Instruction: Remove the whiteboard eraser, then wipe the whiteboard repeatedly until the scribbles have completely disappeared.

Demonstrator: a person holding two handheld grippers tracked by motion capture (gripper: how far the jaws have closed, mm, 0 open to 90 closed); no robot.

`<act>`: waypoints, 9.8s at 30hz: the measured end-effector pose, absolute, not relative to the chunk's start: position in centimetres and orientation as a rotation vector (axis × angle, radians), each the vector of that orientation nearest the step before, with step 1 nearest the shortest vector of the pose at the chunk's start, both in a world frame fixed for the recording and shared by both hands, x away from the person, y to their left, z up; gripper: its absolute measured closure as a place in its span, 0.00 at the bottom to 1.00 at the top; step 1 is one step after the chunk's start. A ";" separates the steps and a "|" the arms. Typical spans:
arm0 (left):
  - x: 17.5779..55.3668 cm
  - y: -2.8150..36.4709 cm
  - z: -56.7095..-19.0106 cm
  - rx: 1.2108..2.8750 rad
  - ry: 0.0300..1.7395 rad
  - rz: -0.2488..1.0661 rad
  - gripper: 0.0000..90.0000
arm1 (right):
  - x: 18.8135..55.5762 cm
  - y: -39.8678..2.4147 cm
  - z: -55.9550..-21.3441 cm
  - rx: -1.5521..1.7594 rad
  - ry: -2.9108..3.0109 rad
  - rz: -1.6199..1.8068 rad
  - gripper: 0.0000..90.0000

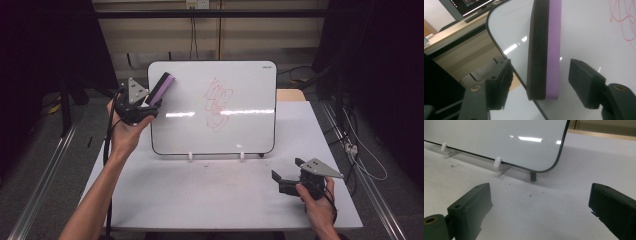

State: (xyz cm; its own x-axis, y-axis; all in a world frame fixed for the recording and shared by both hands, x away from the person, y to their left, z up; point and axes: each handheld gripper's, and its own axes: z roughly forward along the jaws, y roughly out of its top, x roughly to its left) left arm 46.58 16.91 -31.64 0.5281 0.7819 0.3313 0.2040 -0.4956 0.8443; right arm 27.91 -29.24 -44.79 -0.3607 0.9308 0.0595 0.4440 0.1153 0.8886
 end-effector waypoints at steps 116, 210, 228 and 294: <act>35.8 11.8 -36.8 1.864 0.661 0.506 0.71 | 28.0 -25.5 -42.6 1.280 1.910 1.429 0.03; 35.3 7.6 -40.2 1.831 0.722 0.396 0.25 | 34.9 -16.0 -39.8 1.294 1.726 1.874 0.46; 35.4 13.6 -40.7 1.906 0.793 0.387 0.07 | 34.6 -18.1 -40.0 1.257 1.841 1.605 0.46; 32.5 19.9 -43.0 1.821 0.960 0.473 0.07 | 43.9 -12.3 -36.4 0.880 1.741 0.810 0.47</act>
State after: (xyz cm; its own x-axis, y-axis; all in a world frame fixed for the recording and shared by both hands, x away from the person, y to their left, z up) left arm 32.51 19.89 -42.97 0.6108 0.7858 -0.0968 0.4020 -0.2026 0.8929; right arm 43.85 -12.33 -36.37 -0.2524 0.8489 -0.4644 0.1917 0.5143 0.8359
